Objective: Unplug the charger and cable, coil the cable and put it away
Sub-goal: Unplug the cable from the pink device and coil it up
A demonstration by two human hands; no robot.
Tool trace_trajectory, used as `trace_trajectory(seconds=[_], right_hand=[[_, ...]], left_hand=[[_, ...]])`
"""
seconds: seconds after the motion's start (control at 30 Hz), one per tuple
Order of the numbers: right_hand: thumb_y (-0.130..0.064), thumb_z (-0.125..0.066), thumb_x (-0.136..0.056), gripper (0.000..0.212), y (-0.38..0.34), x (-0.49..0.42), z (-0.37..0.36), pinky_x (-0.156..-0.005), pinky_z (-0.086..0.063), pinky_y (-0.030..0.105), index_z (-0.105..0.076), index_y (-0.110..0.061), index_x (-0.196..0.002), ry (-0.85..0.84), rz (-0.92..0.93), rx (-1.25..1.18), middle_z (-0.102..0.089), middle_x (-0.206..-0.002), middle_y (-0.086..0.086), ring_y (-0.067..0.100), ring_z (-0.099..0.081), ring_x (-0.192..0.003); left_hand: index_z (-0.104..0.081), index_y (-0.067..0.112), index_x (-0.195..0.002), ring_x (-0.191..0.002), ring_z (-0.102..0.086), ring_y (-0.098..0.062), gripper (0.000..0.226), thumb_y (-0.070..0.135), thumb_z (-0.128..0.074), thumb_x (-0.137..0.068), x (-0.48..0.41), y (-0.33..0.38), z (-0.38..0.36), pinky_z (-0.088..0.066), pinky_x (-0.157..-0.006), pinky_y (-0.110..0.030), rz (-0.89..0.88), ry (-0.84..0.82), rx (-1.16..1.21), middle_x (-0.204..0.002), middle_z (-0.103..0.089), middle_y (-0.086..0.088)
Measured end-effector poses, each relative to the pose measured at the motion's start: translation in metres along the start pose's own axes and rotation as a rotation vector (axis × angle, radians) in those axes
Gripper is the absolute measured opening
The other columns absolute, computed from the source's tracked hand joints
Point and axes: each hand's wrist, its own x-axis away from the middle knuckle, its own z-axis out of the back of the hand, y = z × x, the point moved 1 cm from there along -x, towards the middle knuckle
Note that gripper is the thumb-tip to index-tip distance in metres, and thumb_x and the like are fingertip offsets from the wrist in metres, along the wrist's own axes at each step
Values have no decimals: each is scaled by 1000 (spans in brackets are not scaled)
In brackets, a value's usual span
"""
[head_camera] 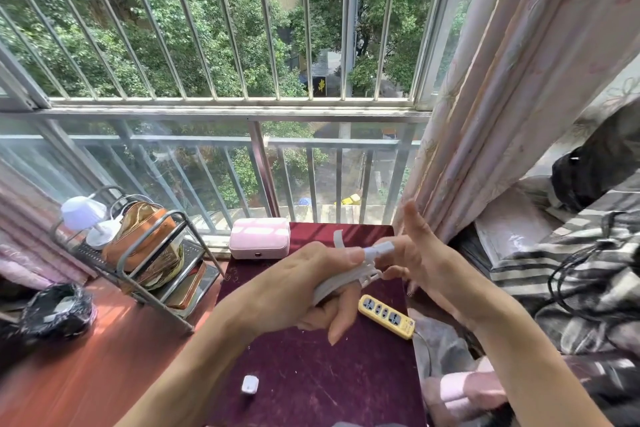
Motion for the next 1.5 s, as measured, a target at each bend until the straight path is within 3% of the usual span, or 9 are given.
trace_trajectory(seconds=[0.17, 0.27, 0.47, 0.63, 0.73, 0.83, 1.2, 1.4, 1.5], right_hand=[[-84, -72, -68, 82, -14, -4, -11, -90, -47, 35, -79, -6, -92, -108, -31, -140, -76, -92, 2, 17, -65, -90], [-71, -65, -79, 60, -19, -6, -19, -81, -45, 32, -78, -13, -90, -34, 7, -147, -73, -91, -1, 14, -63, -87], [-93, -54, -71, 102, -14, -15, -39, -95, -49, 36, -74, -2, -113, 1, 110, -111, -77, -108, 18, 22, -69, -102], [-41, -51, -103, 35, -1, -18, -47, -75, -55, 18, -64, -9, -104, 192, 286, 93, -72, -77, -13, 1, -70, -75], [-34, -48, -108, 29, 6, -21, -45, -76, -56, 42, -64, -10, -106, 265, 340, 172, -73, -82, 7, 28, -71, -75], [-30, -49, -110, 18, 14, -19, -39, -68, -47, 18, -66, -25, -105, 352, 418, 251, -66, -78, -19, 1, -59, -69], [-70, -36, -98, 75, 23, -28, -12, -87, -41, 34, -85, -14, -107, 51, 10, -484, -81, -93, 0, 5, -70, -83], [-56, -69, -90, 51, 16, -35, -4, -81, -48, 34, -79, -8, -106, 83, -115, -471, -77, -92, 4, 13, -69, -77], [-44, -81, -86, 43, 6, -33, -4, -81, -52, 30, -81, -5, -103, 108, -49, -339, -78, -92, 5, 15, -70, -82]], left_hand=[[-75, 13, -60, -27, -27, -7, 66, 51, -41, -102, 0, 3, 3, -25, -32, -14, -59, -184, 278, -34, -29, -3], [-75, 10, -58, -26, -15, -14, 64, 42, -41, -102, -1, -1, 6, -10, -31, -30, -209, -210, 490, -32, -22, 0], [-57, -1, -44, -21, -12, -14, 72, 30, -30, -103, -15, -21, 7, -5, -30, -22, -356, 40, 796, -29, -15, 4], [-43, 1, -47, -21, -41, -11, 69, 38, -34, -104, -23, -37, 9, -33, -31, -16, -285, 362, 591, -30, -27, 5], [-47, 8, -52, -31, -52, -16, 66, 46, -40, -105, -25, -40, 11, -43, -41, -22, -244, 488, 360, -34, -37, 5], [-61, 23, -58, -52, -53, -25, 55, 56, -47, -100, -25, -39, 17, -48, -54, -25, -194, 611, 114, -44, -46, 11], [-55, 33, -49, -47, -24, -11, 49, 52, -56, -94, -35, -51, 12, -22, -46, -25, -232, 770, 67, -51, -26, 11], [-69, 35, -58, -48, -20, -11, 45, 49, -52, -98, -36, -59, 7, -20, -45, -28, -216, 736, -61, -49, -29, 15], [-73, 1, -79, -49, -21, -11, 66, 62, -53, -94, -34, -64, 5, -18, -48, -35, -196, 730, -111, -50, -31, 15]])
